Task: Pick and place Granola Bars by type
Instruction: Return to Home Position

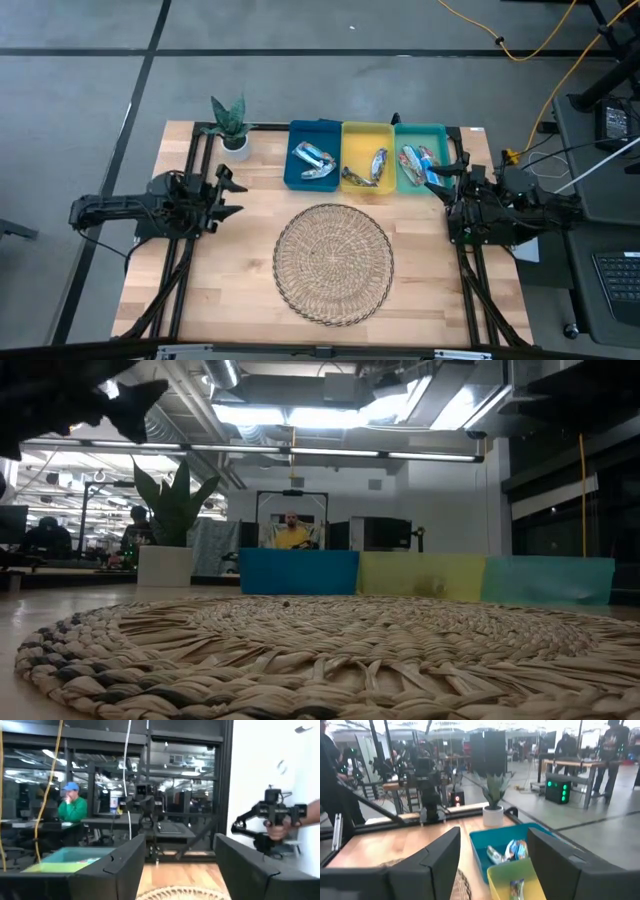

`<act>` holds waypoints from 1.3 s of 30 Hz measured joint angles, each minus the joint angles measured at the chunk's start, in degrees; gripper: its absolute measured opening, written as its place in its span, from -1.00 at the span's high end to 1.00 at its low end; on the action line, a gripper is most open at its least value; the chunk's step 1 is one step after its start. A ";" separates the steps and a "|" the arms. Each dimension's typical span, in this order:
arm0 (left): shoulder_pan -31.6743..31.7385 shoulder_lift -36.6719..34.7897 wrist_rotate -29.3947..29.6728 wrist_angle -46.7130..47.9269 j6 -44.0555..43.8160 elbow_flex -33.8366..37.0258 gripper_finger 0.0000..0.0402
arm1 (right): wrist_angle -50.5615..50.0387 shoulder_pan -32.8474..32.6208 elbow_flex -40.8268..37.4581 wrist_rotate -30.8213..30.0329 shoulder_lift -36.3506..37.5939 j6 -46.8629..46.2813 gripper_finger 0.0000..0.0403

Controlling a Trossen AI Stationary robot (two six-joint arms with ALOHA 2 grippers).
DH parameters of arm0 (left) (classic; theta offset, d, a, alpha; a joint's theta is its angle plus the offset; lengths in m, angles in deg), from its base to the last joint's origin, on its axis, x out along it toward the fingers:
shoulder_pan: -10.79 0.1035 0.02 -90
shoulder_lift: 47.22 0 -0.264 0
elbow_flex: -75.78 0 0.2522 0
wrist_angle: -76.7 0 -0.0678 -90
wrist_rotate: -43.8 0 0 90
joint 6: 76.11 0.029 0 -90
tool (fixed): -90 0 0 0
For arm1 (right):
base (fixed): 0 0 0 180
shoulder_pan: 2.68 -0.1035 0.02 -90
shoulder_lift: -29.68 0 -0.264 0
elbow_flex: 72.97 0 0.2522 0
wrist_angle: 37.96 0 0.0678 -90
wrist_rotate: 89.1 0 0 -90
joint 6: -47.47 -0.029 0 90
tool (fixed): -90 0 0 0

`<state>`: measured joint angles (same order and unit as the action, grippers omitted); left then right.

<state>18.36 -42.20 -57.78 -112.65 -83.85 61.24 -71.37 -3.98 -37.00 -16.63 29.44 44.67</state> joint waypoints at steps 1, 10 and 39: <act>-0.91 -0.19 0.87 0.56 0.91 0.29 -0.13 | -0.67 0.01 0.00 -0.01 -0.01 -0.19 -0.14; -10.44 -1.31 16.52 16.69 7.85 0.28 -0.13 | -2.61 0.02 0.00 -2.27 -0.01 -3.94 -0.14; -12.25 -2.56 12.01 22.47 12.55 0.24 -0.13 | 32.31 0.00 -21.23 12.95 0.07 -12.15 0.56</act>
<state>6.11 -44.77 -45.78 -90.19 -71.30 61.48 -39.06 -3.98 -58.23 -3.67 29.51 32.52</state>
